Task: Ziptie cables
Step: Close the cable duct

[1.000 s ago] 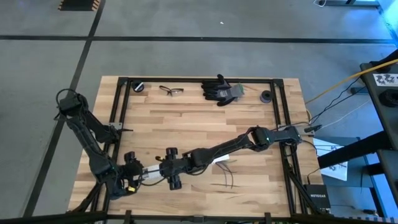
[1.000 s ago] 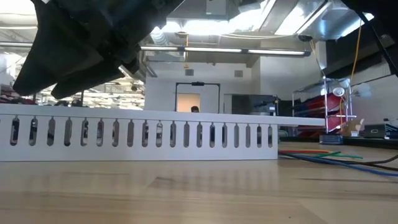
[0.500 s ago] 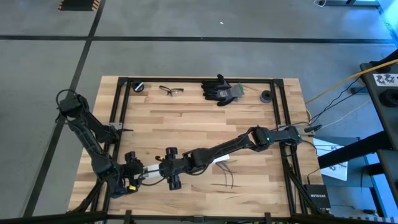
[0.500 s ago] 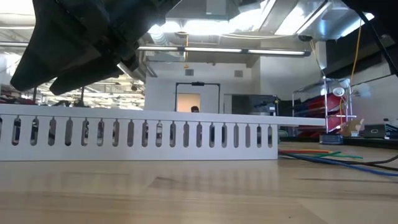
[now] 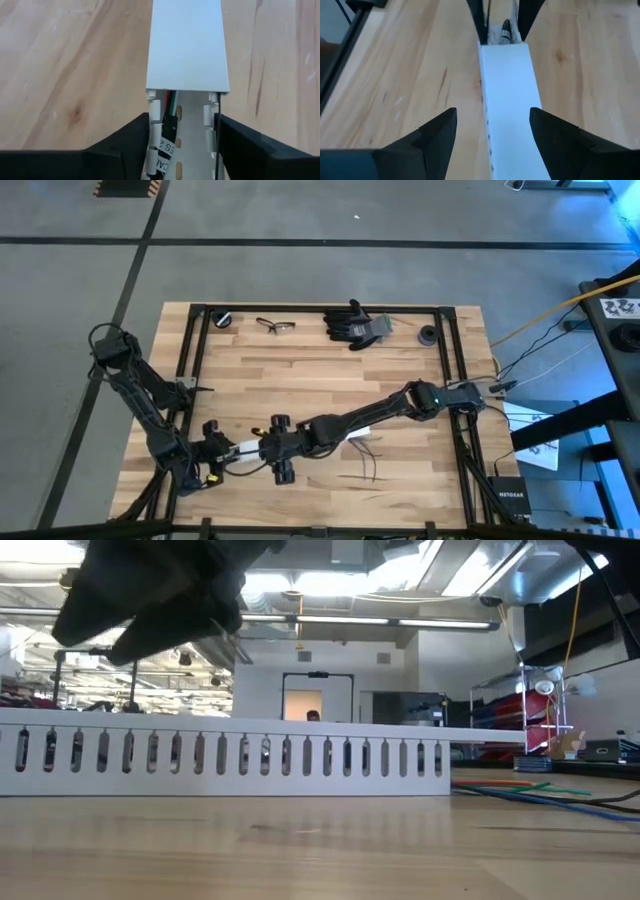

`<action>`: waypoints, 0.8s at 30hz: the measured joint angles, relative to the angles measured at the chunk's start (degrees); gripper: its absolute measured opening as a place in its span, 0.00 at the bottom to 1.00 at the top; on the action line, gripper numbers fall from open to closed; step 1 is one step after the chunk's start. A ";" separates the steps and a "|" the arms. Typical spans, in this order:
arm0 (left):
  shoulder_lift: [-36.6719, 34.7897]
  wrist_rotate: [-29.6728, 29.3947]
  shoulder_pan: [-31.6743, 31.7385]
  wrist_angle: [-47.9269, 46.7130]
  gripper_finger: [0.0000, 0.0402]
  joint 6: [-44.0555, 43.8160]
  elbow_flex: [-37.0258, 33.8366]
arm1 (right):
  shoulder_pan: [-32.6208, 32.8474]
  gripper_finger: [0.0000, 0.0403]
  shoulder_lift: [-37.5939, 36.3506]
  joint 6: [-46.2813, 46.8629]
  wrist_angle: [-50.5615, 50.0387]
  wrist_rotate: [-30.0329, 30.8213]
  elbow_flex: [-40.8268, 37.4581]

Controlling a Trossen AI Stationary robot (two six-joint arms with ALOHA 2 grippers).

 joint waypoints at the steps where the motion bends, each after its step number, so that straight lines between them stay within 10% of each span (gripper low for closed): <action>1: 0.00 -0.36 -0.25 0.07 0.48 -0.09 -0.17 | 0.26 0.59 0.00 0.36 0.31 -0.14 0.04; 24: 0.09 -3.53 -1.29 0.69 0.43 -0.48 -0.94 | -0.54 0.59 3.40 7.20 25.21 -3.56 -12.99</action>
